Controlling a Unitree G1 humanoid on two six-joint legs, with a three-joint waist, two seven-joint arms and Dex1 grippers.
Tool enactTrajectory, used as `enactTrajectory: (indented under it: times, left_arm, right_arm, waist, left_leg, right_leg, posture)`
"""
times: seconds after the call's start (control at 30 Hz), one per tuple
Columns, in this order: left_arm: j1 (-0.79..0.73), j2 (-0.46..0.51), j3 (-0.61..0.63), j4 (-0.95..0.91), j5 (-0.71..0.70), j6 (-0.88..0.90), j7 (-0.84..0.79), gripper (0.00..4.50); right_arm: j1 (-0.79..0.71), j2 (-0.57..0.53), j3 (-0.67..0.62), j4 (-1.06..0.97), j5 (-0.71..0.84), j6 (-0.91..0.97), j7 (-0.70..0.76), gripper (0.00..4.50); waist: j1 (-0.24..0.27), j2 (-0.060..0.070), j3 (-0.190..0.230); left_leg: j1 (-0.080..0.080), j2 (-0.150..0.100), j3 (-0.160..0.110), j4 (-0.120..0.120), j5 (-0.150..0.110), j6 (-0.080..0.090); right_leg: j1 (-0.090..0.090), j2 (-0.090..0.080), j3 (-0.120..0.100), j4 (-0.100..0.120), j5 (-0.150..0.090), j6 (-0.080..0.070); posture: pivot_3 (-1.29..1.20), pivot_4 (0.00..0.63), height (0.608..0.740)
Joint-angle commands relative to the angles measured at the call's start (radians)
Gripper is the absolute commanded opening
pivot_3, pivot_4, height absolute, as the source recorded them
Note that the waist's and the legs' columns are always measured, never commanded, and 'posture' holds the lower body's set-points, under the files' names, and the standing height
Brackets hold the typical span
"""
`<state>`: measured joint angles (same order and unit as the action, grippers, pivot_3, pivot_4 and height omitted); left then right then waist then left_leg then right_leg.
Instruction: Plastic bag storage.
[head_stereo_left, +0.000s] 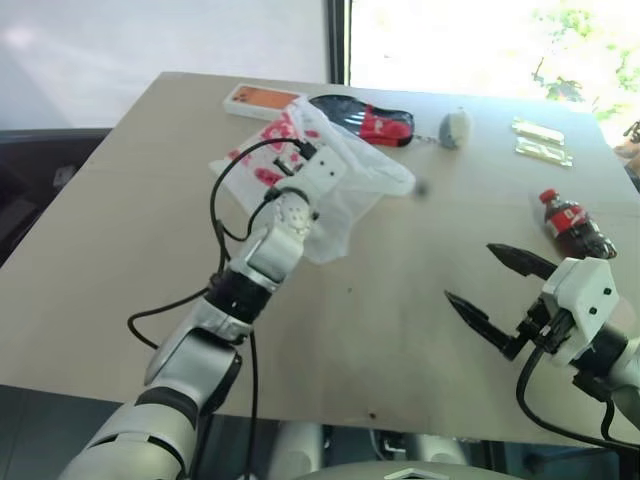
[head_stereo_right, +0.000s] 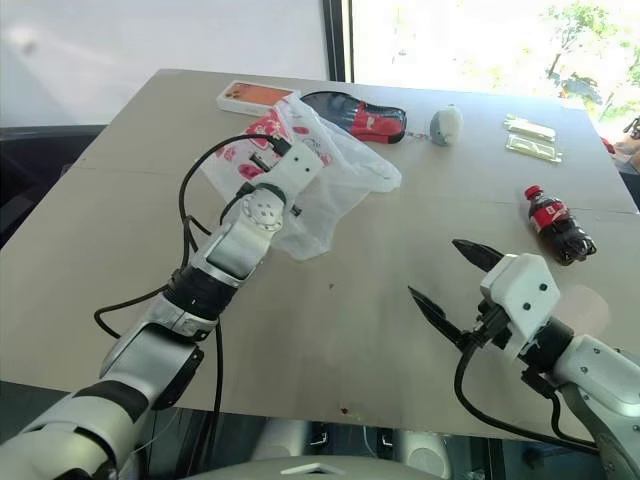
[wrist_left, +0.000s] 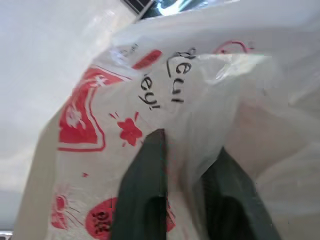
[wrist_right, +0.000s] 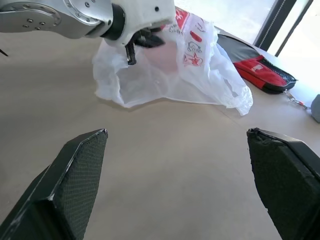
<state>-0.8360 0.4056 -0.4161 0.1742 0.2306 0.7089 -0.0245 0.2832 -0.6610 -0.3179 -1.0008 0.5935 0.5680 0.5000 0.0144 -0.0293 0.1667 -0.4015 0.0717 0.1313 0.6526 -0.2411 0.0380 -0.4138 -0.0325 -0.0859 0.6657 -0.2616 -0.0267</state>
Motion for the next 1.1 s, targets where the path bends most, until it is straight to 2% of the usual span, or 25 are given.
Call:
enactTrajectory:
  times: [0.03, 0.17, 0.3, 0.43, 0.57, 0.7, 0.8, 0.9, 1.03, 1.1]
  left_arm:
    - [0.011, 0.012, 0.103, -0.117, 0.009, -0.027, -0.014, 0.07]
    - [0.039, 0.011, 0.228, -0.247, -0.074, 0.066, -0.109, 0.07]
    - [0.042, 0.03, 0.314, -0.367, -0.158, 0.216, -0.224, 0.07]
    - [0.021, 0.061, 0.302, -0.401, -0.182, 0.268, -0.289, 0.07]
    - [0.006, 0.041, 0.284, -0.384, -0.18, 0.275, -0.289, 0.07]
    - [0.003, 0.017, 0.267, -0.38, -0.173, 0.27, -0.288, 0.07]
    - [-0.005, 0.006, 0.261, -0.375, -0.169, 0.267, -0.284, 0.07]
    - [-0.013, -0.003, 0.258, -0.368, -0.167, 0.262, -0.281, 0.07]
    - [-0.021, -0.006, 0.261, -0.375, -0.173, 0.269, -0.287, 0.0]
    - [-0.021, -0.003, 0.267, -0.381, -0.179, 0.282, -0.293, 0.0]
  right_arm:
    - [0.004, -0.04, -0.025, -0.046, 0.003, 0.013, -0.026, 4.5]
    - [0.069, -0.109, -0.116, -0.046, -0.036, -0.003, -0.005, 4.5]
    - [0.186, -0.155, -0.305, -0.046, -0.036, 0.02, 0.063, 4.5]
    - [0.293, -0.199, -0.483, -0.046, -0.04, 0.123, 0.131, 4.5]
    - [0.413, -0.274, -0.524, -0.046, -0.079, 0.188, 0.094, 4.5]
    - [0.523, -0.304, -0.412, -0.046, -0.285, 0.205, -0.05, 4.5]
    - [0.503, -0.335, -0.254, -0.028, -0.493, 0.294, -0.193, 4.5]
    - [0.429, -0.344, -0.13, 0.022, -0.605, 0.324, -0.262, 4.5]
    - [0.303, -0.355, 0.018, 0.098, -0.719, 0.312, -0.303, 3.29]
    - [0.261, -0.347, 0.055, 0.114, -0.747, 0.311, -0.294, 2.47]
  waist:
    - [0.0, 0.0, 0.0]
    - [0.001, 0.0, 0.0]
    - [0.001, 0.0, 0.0]
    - [0.001, 0.0, 0.0]
    - [0.002, -0.002, 0.0]
    - [0.002, -0.002, 0.0]
    - [-0.001, -0.002, 0.0]
    - [0.0, -0.002, 0.0]
    - [-0.001, -0.002, 0.0]
    - [-0.001, -0.002, 0.0]
  left_leg:
    - [0.0, 0.0, 0.0, 0.0, 0.0, 0.0]
    - [0.0, 0.0, 0.0, 0.001, 0.0, 0.0]
    - [0.001, 0.0, 0.0, 0.002, 0.0, 0.0]
    - [0.002, -0.001, 0.0, 0.004, 0.0, 0.0]
    - [0.003, 0.0, -0.001, 0.008, -0.001, 0.001]
    - [0.002, 0.0, -0.001, 0.009, -0.001, 0.002]
    - [0.001, 0.0, -0.001, 0.01, -0.001, 0.001]
    - [0.0, 0.0, -0.001, 0.01, 0.0, 0.001]
    - [0.0, 0.0, -0.001, 0.01, 0.0, 0.001]
    - [0.0, 0.0, 0.0, 0.01, 0.0, 0.001]
  right_leg:
    - [0.0, 0.0, 0.0, 0.0, 0.0, 0.0]
    - [0.0, -0.001, 0.0, 0.001, 0.0, 0.0]
    - [0.001, -0.001, 0.0, 0.003, 0.0, 0.0]
    - [0.001, -0.001, 0.0, 0.008, 0.0, 0.0]
    - [0.001, -0.002, 0.0, 0.012, 0.0, 0.0]
    - [0.001, -0.002, 0.0, 0.012, 0.0, 0.0]
    - [0.0, -0.002, 0.001, 0.012, 0.0, 0.0]
    - [-0.001, -0.002, 0.001, 0.012, 0.0, 0.0]
    - [-0.001, -0.001, 0.001, 0.012, 0.0, 0.0]
    - [-0.001, -0.001, 0.001, 0.012, 0.0, 0.0]
  posture:
    - [0.0, 0.15, 0.74]
    - [0.0, 0.15, 0.74]
    - [0.0, 0.15, 0.74]
    - [0.0, 0.15, 0.74]
    - [0.0, 0.15, 0.74]
    - [0.0, 0.15, 0.74]
    - [0.0, 0.15, 0.74]
    - [0.0, 0.15, 0.74]
    - [0.0, 0.15, 0.74]
    - [0.0, 0.15, 0.74]
